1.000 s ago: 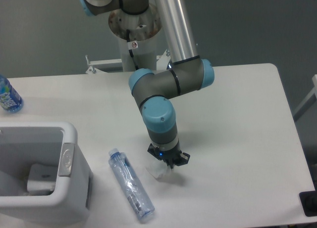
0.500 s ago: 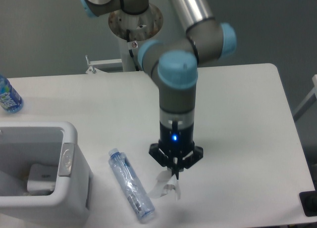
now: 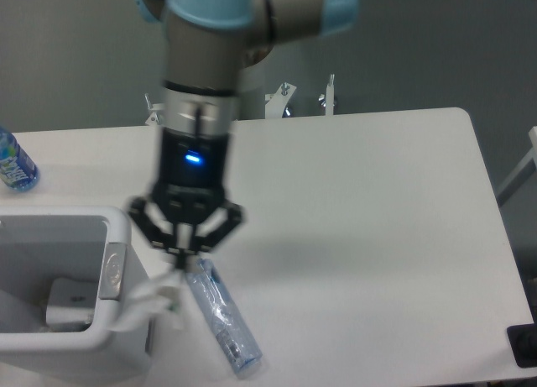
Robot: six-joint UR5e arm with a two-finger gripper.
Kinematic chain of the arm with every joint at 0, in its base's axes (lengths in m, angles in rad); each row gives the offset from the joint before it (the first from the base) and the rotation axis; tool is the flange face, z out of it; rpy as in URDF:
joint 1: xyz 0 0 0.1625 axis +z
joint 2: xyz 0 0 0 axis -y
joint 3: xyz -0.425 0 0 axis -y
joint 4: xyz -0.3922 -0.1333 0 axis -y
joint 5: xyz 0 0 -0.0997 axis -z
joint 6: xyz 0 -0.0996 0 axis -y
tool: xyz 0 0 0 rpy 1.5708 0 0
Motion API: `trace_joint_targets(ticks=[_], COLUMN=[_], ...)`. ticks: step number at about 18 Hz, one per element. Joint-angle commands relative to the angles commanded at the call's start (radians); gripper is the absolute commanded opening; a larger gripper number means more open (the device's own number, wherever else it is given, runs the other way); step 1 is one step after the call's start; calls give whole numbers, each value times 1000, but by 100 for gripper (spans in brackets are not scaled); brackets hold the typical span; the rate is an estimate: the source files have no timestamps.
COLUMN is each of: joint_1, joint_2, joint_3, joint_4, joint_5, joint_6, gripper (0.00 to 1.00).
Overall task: Place the trash in the trash can
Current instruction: 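Lift the clear cup and carry it over the white bin, then open the gripper to drop the cup into the bin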
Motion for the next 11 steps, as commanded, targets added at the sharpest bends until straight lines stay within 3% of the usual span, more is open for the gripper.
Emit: trace_joint_targets(ticks=[1,3,5,11], joint_1=[-20,-45,-51,-60], joint_2=[0,-6,-11,-5], joint_3=[-8,-11,-11,-20], joint_4=[0,0,0,-3], joint_5=[2,0,0,-8], joint_6=[0,2,6,-28], gripper=[3,31,100,100])
